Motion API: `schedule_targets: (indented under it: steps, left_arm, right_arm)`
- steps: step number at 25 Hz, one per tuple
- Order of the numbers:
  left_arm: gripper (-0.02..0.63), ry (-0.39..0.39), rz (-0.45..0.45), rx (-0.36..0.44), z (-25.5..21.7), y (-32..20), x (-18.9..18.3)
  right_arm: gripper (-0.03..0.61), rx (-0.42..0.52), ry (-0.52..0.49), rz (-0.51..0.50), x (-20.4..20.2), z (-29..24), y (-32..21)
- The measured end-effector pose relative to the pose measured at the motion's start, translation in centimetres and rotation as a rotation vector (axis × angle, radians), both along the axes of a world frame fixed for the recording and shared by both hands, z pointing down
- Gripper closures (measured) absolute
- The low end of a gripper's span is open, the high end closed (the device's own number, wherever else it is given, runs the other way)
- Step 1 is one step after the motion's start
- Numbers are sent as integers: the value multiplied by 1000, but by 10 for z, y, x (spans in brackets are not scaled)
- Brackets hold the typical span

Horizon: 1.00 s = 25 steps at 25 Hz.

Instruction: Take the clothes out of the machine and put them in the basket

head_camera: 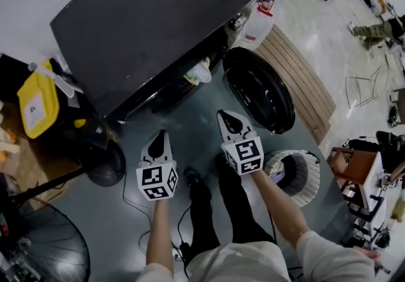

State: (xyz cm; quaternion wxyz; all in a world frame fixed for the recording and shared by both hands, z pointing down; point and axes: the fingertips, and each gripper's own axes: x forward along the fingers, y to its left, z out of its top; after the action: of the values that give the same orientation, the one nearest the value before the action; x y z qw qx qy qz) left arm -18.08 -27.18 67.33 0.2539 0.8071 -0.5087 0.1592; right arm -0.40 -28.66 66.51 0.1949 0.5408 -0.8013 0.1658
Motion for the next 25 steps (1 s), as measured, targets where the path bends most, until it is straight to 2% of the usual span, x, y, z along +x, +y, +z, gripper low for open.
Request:
schedule_targets:
  steps: [5, 12, 25]
  left_arm:
    - [595, -27, -40, 7, 6, -12, 10]
    - [595, -62, -52, 10, 67, -22, 35]
    - [595, -48, -67, 29, 159, -38, 31]
  right_arm:
    - [555, 2, -10, -50, 9, 13, -21]
    - [555, -5, -18, -72, 38, 97, -52]
    - [552, 4, 35, -138, 12, 219, -99]
